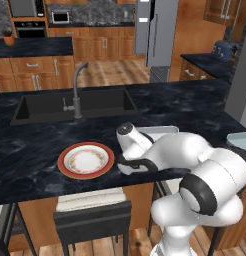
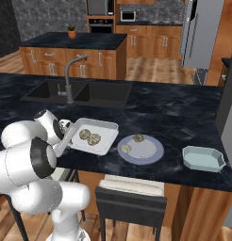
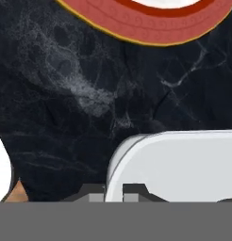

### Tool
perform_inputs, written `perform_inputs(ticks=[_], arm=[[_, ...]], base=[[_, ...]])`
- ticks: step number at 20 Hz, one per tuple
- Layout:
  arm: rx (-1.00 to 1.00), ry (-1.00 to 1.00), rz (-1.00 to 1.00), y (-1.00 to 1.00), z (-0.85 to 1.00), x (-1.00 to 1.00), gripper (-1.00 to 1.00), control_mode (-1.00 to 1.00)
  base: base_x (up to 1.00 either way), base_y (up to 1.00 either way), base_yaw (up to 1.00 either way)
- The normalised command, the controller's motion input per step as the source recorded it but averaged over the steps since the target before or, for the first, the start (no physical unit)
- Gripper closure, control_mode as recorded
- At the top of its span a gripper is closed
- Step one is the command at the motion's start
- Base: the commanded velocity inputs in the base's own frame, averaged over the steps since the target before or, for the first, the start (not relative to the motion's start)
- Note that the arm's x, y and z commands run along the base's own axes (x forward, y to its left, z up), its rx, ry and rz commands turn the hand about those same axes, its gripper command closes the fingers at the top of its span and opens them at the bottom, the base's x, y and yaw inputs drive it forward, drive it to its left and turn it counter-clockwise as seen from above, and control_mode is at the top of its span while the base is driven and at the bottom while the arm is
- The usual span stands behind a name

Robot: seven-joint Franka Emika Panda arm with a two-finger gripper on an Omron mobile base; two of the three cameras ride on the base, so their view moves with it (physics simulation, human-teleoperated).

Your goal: Place two dumplings into each of the tupperware containers and then place the containers in the fridge.

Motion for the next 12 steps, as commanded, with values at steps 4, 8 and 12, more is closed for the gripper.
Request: perform_inputs(ticks=[4, 8, 12], arm=[[0.04, -0.03, 0.00, -0.46, 0.84, -0.46, 1.00, -1.00], [0.04, 0.00, 0.04, -0.37, 0.84, -0.87, 1.00, -1.00], [0.02, -0.04, 0.07, -0.17, 0.74, -1.00, 1.00, -1.00]], base=[[0.00, 0.00, 0.00], [0.00, 0.00, 0.00], [0.00, 0.00, 0.00]])
